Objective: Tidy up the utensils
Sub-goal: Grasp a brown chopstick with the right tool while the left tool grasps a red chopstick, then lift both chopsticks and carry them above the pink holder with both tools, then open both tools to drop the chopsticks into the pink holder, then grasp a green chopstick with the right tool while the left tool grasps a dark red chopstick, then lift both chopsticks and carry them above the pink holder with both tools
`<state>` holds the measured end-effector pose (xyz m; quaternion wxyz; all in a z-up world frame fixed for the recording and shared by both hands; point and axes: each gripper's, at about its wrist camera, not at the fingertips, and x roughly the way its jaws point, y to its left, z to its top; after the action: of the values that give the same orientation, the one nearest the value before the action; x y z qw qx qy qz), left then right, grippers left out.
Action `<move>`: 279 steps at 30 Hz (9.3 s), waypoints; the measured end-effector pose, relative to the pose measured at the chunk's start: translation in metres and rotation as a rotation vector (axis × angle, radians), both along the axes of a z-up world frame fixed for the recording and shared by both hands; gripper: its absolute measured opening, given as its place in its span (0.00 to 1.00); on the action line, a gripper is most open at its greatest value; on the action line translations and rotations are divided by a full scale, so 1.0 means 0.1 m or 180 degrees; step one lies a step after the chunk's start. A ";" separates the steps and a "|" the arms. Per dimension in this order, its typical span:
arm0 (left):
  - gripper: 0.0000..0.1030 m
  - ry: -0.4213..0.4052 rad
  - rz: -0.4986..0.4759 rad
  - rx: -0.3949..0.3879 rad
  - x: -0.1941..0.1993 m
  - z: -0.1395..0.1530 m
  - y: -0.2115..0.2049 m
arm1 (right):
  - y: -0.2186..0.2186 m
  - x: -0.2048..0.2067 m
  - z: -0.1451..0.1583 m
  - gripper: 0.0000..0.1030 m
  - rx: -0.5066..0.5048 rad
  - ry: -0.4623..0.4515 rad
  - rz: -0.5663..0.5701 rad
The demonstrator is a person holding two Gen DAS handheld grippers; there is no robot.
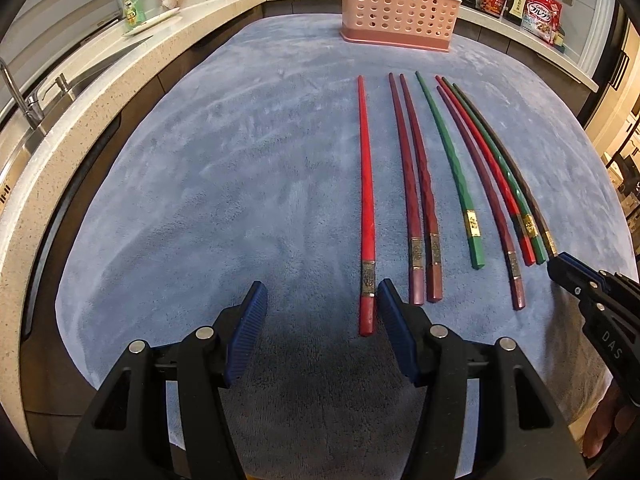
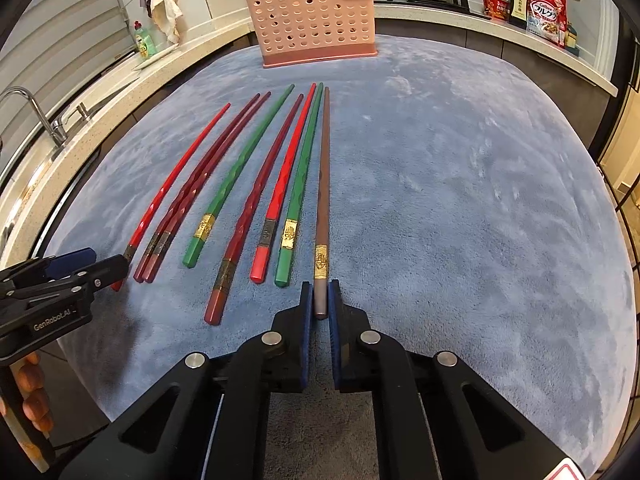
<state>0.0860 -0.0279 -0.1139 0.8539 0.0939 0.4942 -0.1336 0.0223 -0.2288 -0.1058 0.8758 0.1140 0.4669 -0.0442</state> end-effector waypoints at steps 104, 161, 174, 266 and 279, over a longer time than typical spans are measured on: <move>0.06 -0.1630 -0.0203 -0.0990 2.38 3.23 -1.09 | -1.36 2.35 3.02 0.07 0.0278 -0.2165 -0.0589; 0.58 -0.0948 -0.0010 -0.0134 0.92 1.58 -0.56 | -0.24 0.59 1.30 0.37 -0.0013 -0.0828 0.0002; 0.58 -0.0414 0.0110 0.0013 0.51 0.75 -0.25 | -0.01 0.22 0.45 0.35 -0.0026 -0.0296 0.0019; 0.02 -0.0524 -0.0166 -0.0578 0.58 1.57 -0.29 | -0.66 0.23 1.69 0.07 0.0206 -0.1122 -0.0330; 0.34 0.0109 -0.0264 -0.0574 0.36 0.73 -0.15 | -0.68 0.05 1.67 0.07 0.0277 -0.1130 -0.0401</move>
<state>0.1215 -0.0426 -0.0405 0.8440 0.0347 0.4904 -0.2145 0.0277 -0.2965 0.0611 0.9342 0.1868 0.2985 -0.0579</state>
